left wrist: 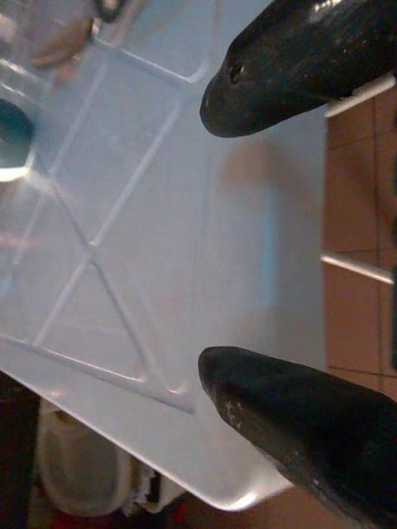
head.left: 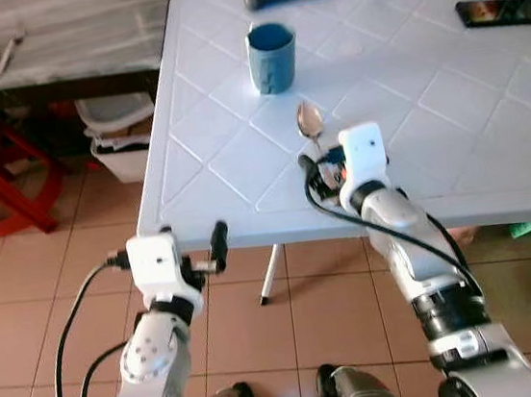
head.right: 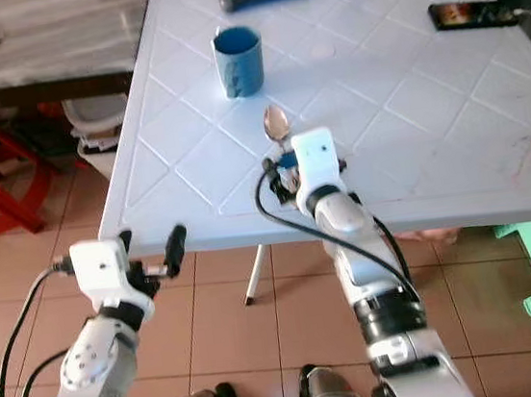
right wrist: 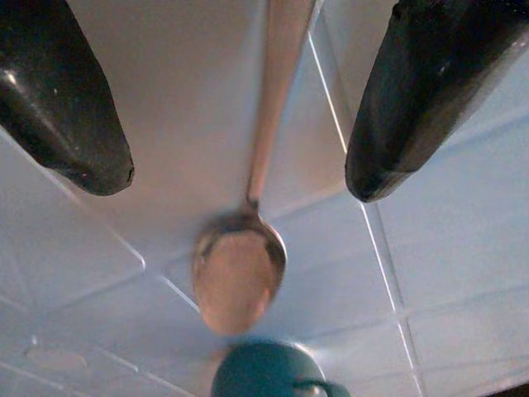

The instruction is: Setting the table

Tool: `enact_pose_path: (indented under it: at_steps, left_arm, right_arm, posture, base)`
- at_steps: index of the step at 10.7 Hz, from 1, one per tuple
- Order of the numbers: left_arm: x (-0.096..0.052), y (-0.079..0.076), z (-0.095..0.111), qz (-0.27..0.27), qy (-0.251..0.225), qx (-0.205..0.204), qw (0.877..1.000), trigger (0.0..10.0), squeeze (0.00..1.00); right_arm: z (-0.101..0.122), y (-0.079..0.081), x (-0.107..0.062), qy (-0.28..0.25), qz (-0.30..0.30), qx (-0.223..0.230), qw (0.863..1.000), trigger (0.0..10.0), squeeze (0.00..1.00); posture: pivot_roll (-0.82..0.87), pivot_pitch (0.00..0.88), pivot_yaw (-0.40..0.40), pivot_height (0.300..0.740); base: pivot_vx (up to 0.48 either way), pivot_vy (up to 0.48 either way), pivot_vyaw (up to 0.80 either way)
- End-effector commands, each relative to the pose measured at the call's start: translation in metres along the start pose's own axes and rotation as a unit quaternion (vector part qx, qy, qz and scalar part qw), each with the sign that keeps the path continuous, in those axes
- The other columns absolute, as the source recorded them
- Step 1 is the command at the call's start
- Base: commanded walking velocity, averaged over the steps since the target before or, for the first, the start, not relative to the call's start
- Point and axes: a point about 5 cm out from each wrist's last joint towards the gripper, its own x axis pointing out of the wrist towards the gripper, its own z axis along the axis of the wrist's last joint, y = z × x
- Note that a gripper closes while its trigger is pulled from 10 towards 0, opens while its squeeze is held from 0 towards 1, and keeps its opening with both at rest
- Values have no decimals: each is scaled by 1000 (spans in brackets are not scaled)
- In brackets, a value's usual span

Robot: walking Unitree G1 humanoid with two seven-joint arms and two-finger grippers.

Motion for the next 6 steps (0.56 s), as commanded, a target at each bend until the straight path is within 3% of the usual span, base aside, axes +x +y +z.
enact_pose_path:
  at_steps: [1,2,3,4,6]
  left_arm:
    - [-2,0,3,2,-2,7,1000,10000,0]
    - [-2,0,4,2,-2,7,1000,10000,0]
    - [-2,0,4,3,-1,6,1000,10000,0]
    - [-4,0,3,3,2,5,1000,10000,0]
    - [-4,0,3,1,5,3,1000,10000,0]
  right_arm:
    - [-1,3,3,8,-2,1,1000,8000,0]
    - [-2,1,4,12,-9,2,1000,3725,0]
    - [-4,0,5,18,-13,5,1000,549,0]
    - [-9,-1,6,38,-19,32,999,0,0]
    - [-15,1,7,58,-21,43,997,0,0]
  posture:
    - [16,233,50,740]
    - [20,235,46,740]
    - [21,234,46,740]
    - [21,237,47,740]
    - [16,240,54,740]
  base:
    - [0,0,0]
    - [0,0,0]
    - [0,0,0]
    - [0,0,0]
    - [0,0,0]
